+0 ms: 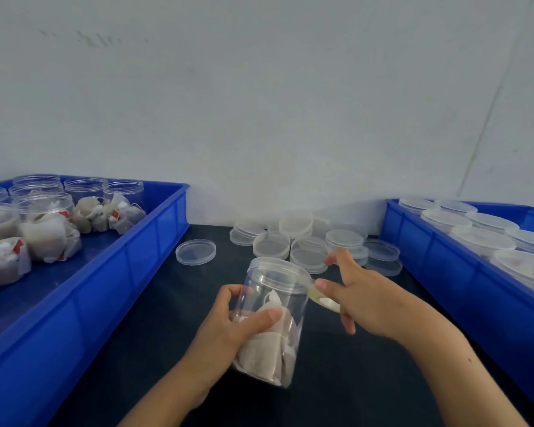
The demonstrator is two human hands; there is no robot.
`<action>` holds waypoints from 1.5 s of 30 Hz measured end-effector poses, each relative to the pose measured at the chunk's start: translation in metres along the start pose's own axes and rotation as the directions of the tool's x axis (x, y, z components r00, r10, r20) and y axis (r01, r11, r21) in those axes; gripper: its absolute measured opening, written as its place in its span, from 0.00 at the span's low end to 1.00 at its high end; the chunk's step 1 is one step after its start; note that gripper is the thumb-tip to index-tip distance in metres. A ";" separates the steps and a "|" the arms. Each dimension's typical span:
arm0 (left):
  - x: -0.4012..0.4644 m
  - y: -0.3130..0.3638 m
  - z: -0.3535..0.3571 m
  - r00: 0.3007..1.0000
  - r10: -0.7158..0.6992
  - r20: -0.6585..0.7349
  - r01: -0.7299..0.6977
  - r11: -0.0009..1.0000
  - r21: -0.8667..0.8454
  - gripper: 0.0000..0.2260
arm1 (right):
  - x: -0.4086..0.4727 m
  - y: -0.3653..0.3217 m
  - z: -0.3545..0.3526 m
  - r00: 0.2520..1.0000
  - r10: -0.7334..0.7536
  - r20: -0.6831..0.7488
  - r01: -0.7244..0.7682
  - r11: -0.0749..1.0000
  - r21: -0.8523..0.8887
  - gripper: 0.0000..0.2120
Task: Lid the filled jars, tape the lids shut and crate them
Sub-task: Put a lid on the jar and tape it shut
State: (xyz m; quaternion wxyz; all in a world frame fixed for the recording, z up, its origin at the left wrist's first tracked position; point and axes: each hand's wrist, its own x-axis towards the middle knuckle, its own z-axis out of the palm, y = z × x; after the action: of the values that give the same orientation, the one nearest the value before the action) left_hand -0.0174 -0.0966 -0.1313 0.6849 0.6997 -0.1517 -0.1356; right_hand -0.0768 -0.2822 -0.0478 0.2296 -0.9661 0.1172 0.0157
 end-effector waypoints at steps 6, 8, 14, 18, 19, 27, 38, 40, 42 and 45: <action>0.000 0.000 -0.004 0.994 0.016 0.106 -0.008 0.997 -0.076 0.28 | 0.007 0.007 0.000 0.994 -0.094 0.061 0.081 0.979 0.187 0.17; 0.003 0.000 -0.008 0.990 0.037 0.138 -0.025 0.995 -0.092 0.32 | 0.010 0.007 0.003 0.989 -0.142 0.036 0.132 0.969 0.210 0.15; 0.003 0.003 -0.012 0.988 0.076 0.137 -0.090 0.991 0.098 0.27 | 0.013 0.009 0.017 0.983 -0.152 -0.099 0.163 0.980 0.111 0.12; -0.010 0.015 -0.003 0.956 0.289 -0.058 -0.162 0.681 0.714 0.27 | 0.009 0.012 0.022 0.976 -0.148 -0.160 0.160 0.985 0.067 0.12; -0.015 0.018 0.004 0.931 0.356 -0.087 -0.135 0.554 0.822 0.33 | 0.008 0.010 0.025 0.974 -0.156 -0.164 0.169 0.983 0.066 0.11; -0.011 0.021 0.014 0.964 0.214 -0.157 0.060 0.400 0.914 0.41 | 0.003 -0.004 0.039 0.947 -0.179 -0.266 0.170 0.984 -0.056 0.12; -0.005 0.012 -0.001 0.949 0.194 -0.247 -0.025 0.829 0.558 0.41 | -0.003 0.006 0.017 0.990 -0.063 -0.124 0.082 0.984 0.159 0.26; -0.003 0.010 -0.002 0.947 0.190 -0.260 -0.036 0.865 0.500 0.38 | -0.003 0.007 0.016 0.992 -0.059 -0.112 0.074 0.988 0.133 0.25; -0.002 0.008 -0.003 0.946 0.185 -0.265 -0.048 0.891 0.452 0.36 | -0.002 0.008 0.018 0.994 -0.063 -0.091 0.072 0.991 0.109 0.23; -0.001 0.006 -0.004 0.949 0.179 -0.260 -0.067 0.919 0.388 0.33 | 0.000 0.008 0.020 0.993 -0.063 -0.097 0.068 0.996 0.054 0.24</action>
State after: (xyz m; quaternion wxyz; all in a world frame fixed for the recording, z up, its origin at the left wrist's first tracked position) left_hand -0.0167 -0.0925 -0.1251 0.5610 0.8184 -0.1168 0.0438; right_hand -0.0785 -0.2801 -0.0695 0.2517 -0.9621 0.0967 -0.0414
